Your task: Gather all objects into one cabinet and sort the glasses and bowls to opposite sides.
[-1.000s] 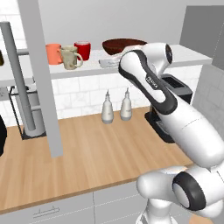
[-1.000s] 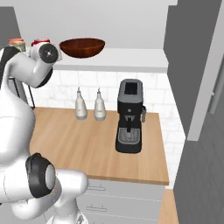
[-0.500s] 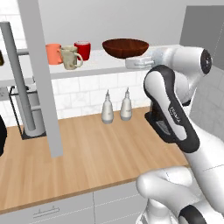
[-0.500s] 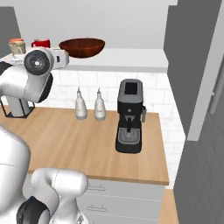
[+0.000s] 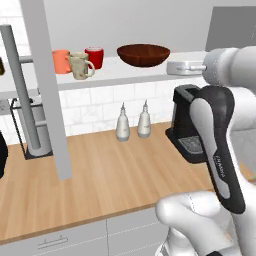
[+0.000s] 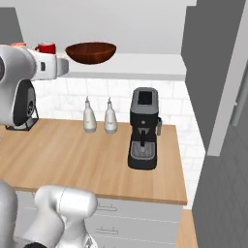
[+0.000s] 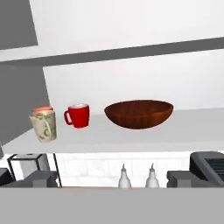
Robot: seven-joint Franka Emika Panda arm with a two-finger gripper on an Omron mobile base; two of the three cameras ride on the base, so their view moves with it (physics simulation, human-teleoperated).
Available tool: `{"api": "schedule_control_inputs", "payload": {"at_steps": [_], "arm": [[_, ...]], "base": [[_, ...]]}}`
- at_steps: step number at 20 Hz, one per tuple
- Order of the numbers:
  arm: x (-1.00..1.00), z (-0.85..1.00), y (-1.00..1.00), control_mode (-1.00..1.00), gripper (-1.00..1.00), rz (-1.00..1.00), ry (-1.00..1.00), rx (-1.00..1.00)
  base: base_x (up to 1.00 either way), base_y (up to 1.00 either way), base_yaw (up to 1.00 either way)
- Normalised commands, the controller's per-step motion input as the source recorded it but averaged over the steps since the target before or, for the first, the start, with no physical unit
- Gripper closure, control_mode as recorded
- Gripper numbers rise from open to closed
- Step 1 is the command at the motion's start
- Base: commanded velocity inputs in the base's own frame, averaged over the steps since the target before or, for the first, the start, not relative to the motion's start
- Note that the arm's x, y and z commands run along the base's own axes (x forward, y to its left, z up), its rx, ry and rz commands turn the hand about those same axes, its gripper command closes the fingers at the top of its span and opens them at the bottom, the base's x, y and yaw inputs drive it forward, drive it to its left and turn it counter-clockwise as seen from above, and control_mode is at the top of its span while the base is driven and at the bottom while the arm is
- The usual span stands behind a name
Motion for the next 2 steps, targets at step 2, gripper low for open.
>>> {"api": "schedule_control_inputs", "payload": {"at_steps": [2], "arm": [[-1.00,0.00,-0.11,-1.00,-1.00,-0.18,0.00,0.00]], "base": [[0.00,0.00,0.00]]}}
